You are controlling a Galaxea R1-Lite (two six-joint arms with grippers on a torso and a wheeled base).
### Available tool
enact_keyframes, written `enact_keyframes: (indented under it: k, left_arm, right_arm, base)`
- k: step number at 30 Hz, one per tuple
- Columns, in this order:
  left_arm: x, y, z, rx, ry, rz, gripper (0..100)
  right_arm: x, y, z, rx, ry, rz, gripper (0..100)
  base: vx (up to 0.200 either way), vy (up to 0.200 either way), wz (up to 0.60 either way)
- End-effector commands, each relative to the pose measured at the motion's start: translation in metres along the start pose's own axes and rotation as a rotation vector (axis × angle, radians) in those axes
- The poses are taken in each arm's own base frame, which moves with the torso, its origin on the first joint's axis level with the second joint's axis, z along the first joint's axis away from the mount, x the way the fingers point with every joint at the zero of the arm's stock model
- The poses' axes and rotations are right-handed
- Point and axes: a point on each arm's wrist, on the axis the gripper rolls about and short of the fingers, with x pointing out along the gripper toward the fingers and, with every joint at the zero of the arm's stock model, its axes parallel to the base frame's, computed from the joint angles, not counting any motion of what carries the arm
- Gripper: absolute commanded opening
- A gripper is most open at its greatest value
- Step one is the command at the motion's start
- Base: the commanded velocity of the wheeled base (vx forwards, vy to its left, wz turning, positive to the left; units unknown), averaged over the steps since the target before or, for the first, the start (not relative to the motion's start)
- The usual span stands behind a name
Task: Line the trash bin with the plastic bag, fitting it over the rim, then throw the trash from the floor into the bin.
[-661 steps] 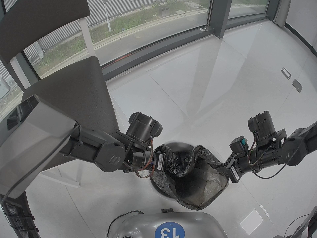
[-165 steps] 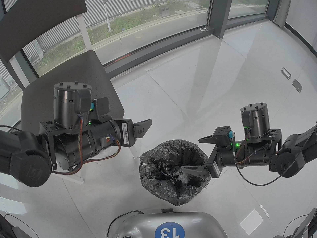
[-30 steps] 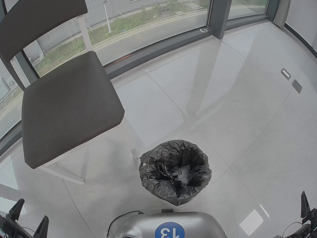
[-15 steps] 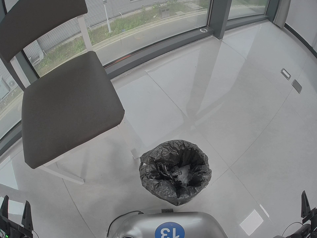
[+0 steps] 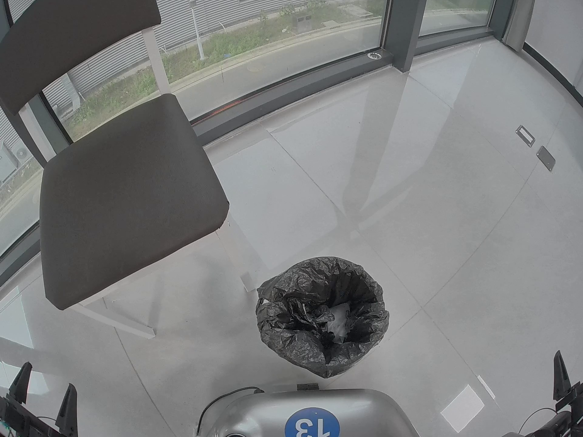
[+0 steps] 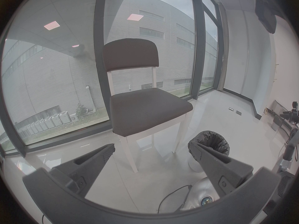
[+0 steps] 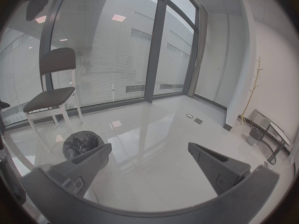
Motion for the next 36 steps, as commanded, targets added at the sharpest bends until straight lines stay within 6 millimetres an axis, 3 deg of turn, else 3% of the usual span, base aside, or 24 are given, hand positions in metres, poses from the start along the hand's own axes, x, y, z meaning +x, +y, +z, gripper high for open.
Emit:
enact_keyframes:
  k: [1,6,11,15,19,23,28,36]
  left_arm:
    - [-0.0008,0.0001,-0.0011,-0.006,-0.012,0.004,100]
    - [-0.0008,0.0000,-0.0011,-0.006,-0.012,0.001,100]
    - [-0.0006,0.0001,-0.0008,-0.004,-0.020,0.007,100]
    - [-0.0003,0.0001,-0.0007,-0.004,-0.026,0.006,100]
    - [-0.0003,0.0001,-0.0007,-0.004,-0.026,0.007,100]
    - [-0.0005,0.0001,-0.0007,-0.004,-0.027,0.006,100]
    - [-0.0005,0.0001,-0.0007,-0.004,-0.027,0.006,100]
    - [-0.0003,0.0001,-0.0007,-0.004,-0.030,0.006,100]
  right_arm:
    - [-0.0013,0.0004,-0.0008,0.011,-0.014,0.020,100]
    - [-0.0016,0.0029,-0.0008,0.065,-0.015,0.139,100]
    - [-0.0015,0.0026,-0.0007,0.077,-0.015,0.123,100]
    - [-0.0015,-0.0038,-0.0006,0.074,-0.009,-0.162,100]
    - [-0.0023,-0.0066,-0.0007,0.079,-0.002,-0.289,100]
    - [-0.0027,-0.0062,-0.0010,0.082,0.012,-0.264,100]
    - [-0.0019,-0.0013,-0.0017,0.119,0.012,-0.044,100]
    - [-0.0004,0.0031,-0.0085,0.089,0.034,0.118,100]
  base:
    - [0.000,0.000,0.00]
    - [0.000,0.000,0.00]
    - [0.000,0.000,0.00]
    - [0.000,0.000,0.00]
    - [0.000,0.000,0.00]
    - [0.000,0.000,0.00]
    - [0.000,0.000,0.00]
    - [0.000,0.000,0.00]
